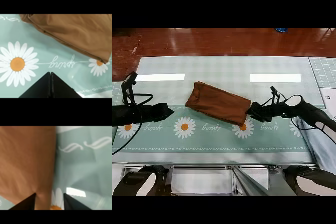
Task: Fold the shirts.
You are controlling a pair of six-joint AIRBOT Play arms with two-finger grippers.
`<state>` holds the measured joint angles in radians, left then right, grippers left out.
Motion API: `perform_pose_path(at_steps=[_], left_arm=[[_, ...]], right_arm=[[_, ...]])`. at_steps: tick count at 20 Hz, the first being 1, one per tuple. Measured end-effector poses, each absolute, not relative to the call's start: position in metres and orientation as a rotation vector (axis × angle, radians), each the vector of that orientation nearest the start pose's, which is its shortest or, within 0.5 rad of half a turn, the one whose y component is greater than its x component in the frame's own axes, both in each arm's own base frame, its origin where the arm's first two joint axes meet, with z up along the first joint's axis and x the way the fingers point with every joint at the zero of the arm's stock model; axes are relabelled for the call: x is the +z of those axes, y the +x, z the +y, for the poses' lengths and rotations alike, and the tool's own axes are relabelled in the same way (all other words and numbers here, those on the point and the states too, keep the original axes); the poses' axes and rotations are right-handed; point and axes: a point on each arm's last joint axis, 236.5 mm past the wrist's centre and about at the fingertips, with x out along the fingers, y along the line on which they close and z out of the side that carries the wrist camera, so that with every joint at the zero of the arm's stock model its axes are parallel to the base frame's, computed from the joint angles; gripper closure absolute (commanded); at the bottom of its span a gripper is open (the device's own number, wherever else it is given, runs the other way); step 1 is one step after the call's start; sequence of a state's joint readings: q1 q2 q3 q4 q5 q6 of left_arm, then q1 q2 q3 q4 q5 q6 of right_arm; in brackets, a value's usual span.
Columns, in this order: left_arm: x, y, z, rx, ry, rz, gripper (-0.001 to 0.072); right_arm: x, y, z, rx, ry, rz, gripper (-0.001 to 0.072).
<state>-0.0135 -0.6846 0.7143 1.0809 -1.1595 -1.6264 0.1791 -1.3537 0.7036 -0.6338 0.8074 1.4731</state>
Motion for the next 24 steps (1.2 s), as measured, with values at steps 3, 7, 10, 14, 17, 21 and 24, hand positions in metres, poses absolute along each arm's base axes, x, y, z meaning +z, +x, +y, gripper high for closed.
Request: perform_pose_path(at_steps=[3,7,10,14,17,21,24], left_arm=[[0.059,0.259,-0.108,-0.278,-0.481,1.12,0.0688],[0.059,0.259,-0.109,-0.282,-0.487,1.122,0.0688],[0.059,0.259,-0.109,-0.281,-0.489,1.122,0.0688],[0.059,0.259,-0.109,-0.281,-0.489,1.122,0.0688],[0.059,0.259,-0.109,-0.282,-0.489,1.122,0.0688],[0.059,0.259,-0.109,-0.282,-0.489,1.122,0.0688],[0.059,0.259,-0.11,-0.282,-0.489,1.122,0.0688]], right_arm=[[-0.091,0.328,0.215,0.335,0.83,1.41,0.0502],[-0.077,0.35,0.246,0.464,0.774,1.376,0.0686],[-0.045,0.371,0.269,0.588,0.705,1.32,0.0687],[0.023,0.413,0.269,0.675,0.559,1.203,0.0687],[0.082,0.449,0.232,0.626,0.475,1.107,0.0687],[0.149,0.472,0.151,0.48,0.458,1.021,0.0687],[0.192,0.469,0.08,0.338,0.503,0.96,0.0687]])
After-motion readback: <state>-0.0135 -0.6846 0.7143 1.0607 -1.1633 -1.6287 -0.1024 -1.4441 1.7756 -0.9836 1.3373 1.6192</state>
